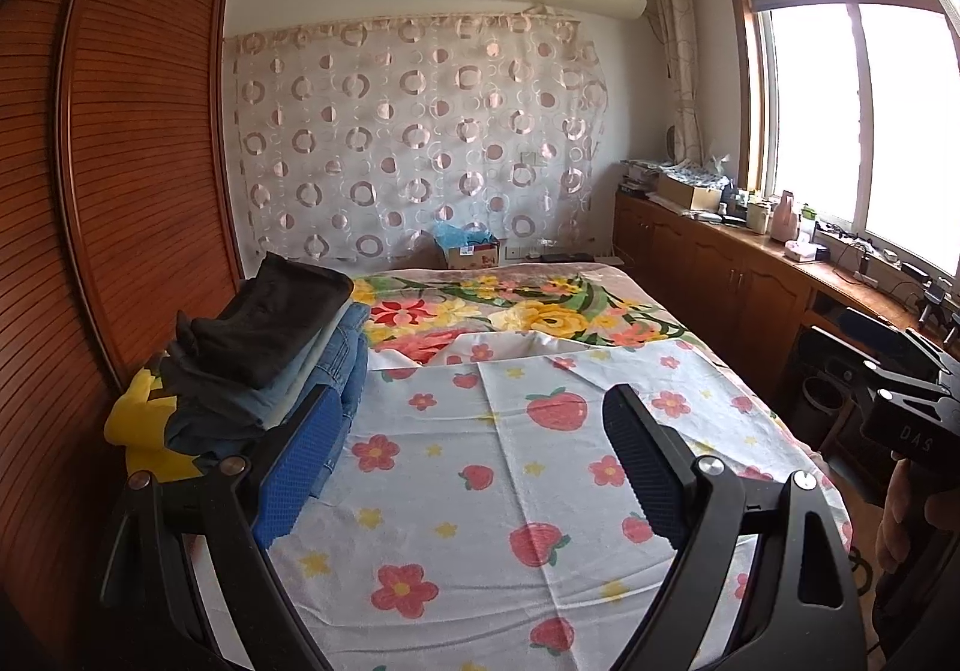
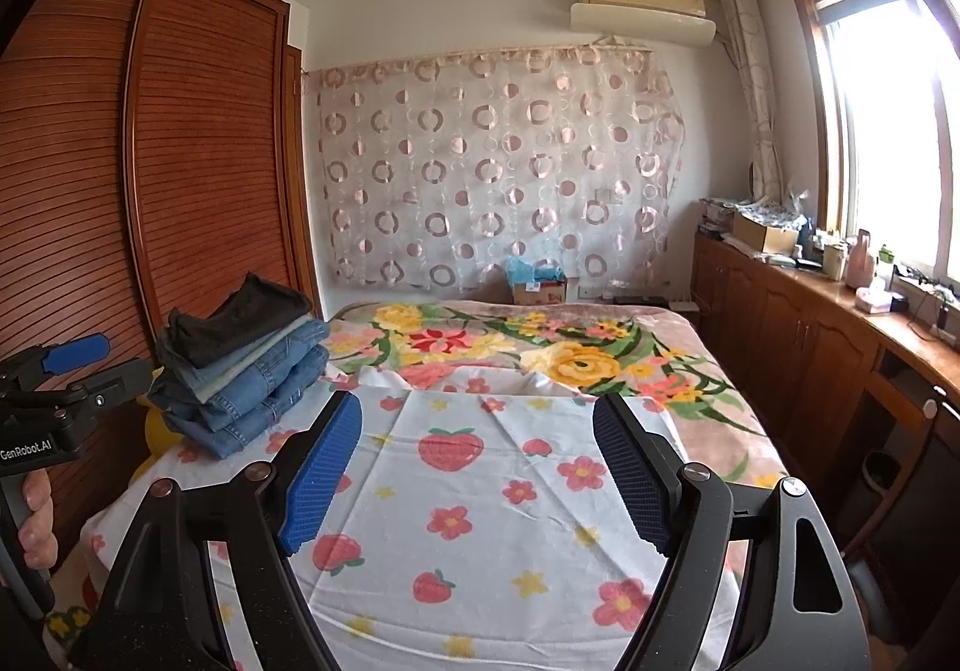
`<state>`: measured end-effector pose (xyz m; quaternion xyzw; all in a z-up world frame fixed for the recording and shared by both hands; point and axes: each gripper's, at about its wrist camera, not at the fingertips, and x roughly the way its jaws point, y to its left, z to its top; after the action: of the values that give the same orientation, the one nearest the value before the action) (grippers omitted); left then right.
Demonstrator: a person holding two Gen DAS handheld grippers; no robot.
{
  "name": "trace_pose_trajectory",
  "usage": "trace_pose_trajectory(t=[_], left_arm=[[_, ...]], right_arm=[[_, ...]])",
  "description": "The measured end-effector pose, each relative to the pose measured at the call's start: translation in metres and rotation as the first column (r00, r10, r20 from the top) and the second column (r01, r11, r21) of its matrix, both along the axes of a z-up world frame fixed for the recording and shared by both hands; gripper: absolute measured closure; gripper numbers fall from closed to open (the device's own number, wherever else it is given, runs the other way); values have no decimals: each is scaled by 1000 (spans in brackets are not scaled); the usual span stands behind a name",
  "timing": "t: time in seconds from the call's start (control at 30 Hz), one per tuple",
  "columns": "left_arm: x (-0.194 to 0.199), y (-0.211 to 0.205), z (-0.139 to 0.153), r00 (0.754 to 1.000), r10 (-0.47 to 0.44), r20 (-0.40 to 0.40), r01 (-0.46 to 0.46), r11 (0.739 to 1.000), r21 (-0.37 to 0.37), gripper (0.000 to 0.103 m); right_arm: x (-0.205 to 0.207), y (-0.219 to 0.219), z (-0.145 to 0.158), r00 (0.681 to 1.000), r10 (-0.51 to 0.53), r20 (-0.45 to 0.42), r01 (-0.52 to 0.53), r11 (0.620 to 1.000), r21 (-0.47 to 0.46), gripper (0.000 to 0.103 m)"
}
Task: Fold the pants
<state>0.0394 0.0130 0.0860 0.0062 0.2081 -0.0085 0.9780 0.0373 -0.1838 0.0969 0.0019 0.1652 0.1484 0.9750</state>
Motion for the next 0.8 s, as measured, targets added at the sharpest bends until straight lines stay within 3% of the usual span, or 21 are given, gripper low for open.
trace_pose_trajectory(t=[0.8], left_arm=[[-1, -1, 0, 1000, -2, 0, 2, 1000, -2, 14]], right_arm=[[-1, -1, -3, 1000, 4, 1, -4, 1000, 2, 21]])
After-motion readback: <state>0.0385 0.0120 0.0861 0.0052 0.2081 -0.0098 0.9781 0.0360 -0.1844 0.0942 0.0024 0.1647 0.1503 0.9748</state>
